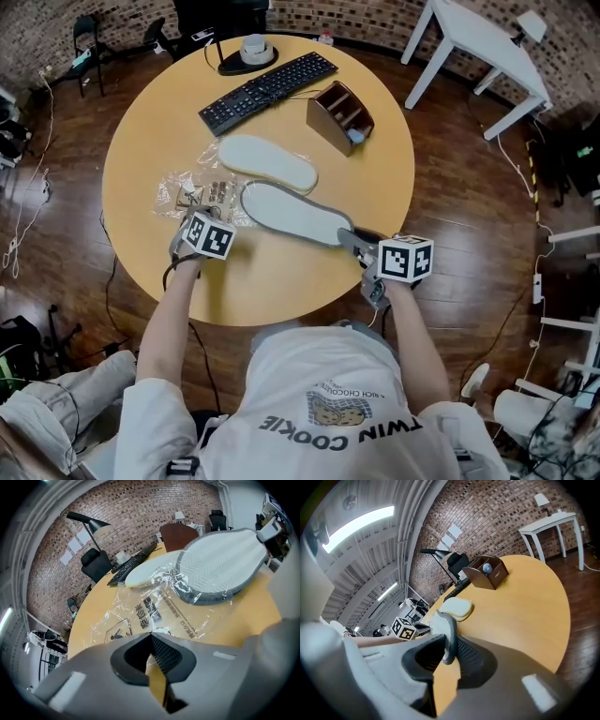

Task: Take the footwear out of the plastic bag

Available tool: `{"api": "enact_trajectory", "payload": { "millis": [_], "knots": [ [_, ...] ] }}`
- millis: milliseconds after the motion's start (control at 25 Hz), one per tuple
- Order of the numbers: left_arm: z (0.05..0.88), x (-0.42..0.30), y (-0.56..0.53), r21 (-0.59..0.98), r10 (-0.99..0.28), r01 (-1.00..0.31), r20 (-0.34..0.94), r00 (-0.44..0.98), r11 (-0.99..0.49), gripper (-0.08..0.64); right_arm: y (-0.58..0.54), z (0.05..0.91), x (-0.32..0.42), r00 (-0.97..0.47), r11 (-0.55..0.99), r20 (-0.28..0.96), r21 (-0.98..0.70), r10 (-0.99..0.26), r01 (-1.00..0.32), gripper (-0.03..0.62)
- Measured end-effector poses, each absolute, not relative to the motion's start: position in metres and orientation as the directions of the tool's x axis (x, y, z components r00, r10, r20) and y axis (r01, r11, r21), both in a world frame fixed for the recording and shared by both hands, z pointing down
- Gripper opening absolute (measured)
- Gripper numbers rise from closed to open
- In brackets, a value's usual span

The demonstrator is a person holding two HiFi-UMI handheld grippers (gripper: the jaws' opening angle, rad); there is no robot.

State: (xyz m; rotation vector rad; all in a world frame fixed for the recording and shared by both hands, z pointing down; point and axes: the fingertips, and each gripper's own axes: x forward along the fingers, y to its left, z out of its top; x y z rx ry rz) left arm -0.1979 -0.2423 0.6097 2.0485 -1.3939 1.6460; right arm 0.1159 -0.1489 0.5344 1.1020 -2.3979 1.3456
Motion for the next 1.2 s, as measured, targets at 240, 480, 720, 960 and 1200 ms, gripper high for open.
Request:
{"api": "enact_trajectory", "payload": {
  "millis": [240,480,720,960,1200],
  "knots": [
    [0.61,-0.196,-0.243,-0.405,-0.551,-0.735,0.833,-0.052,-0.544,0.005,-0.14,0.525,0.136,-0.722,0.302,0.439,-0.699,-0.535,-0.648,0.064],
    [0.609,-0.196,-0.244,-0.407,-0.55,-0.736,0.833,-0.056,-0.541,0.005,-0.131,0.511,0.151,-0.732,0.294,0.399,-0.728,-0.552,-0.619,0.061],
    [0.61,-0.195,-0.244,-0.4,-0.547,-0.74,0.835,-0.052,-0.541,0.005,-0.125,0.494,0.159,-0.75,0.307,0.335,-0.76,-0.57,-0.572,0.06],
    [0.608,-0.195,-0.245,-0.391,-0.548,-0.743,0.835,-0.039,-0.543,0.005,-0.129,0.462,0.152,-0.765,0.361,0.289,-0.75,-0.575,-0.554,0.06],
    [0.609,-0.197,-0.241,-0.374,-0.549,-0.75,0.835,-0.017,-0.545,0.005,-0.133,0.426,0.144,-0.78,0.411,0.205,-0.756,-0.591,-0.509,0.06]
  ]
}}
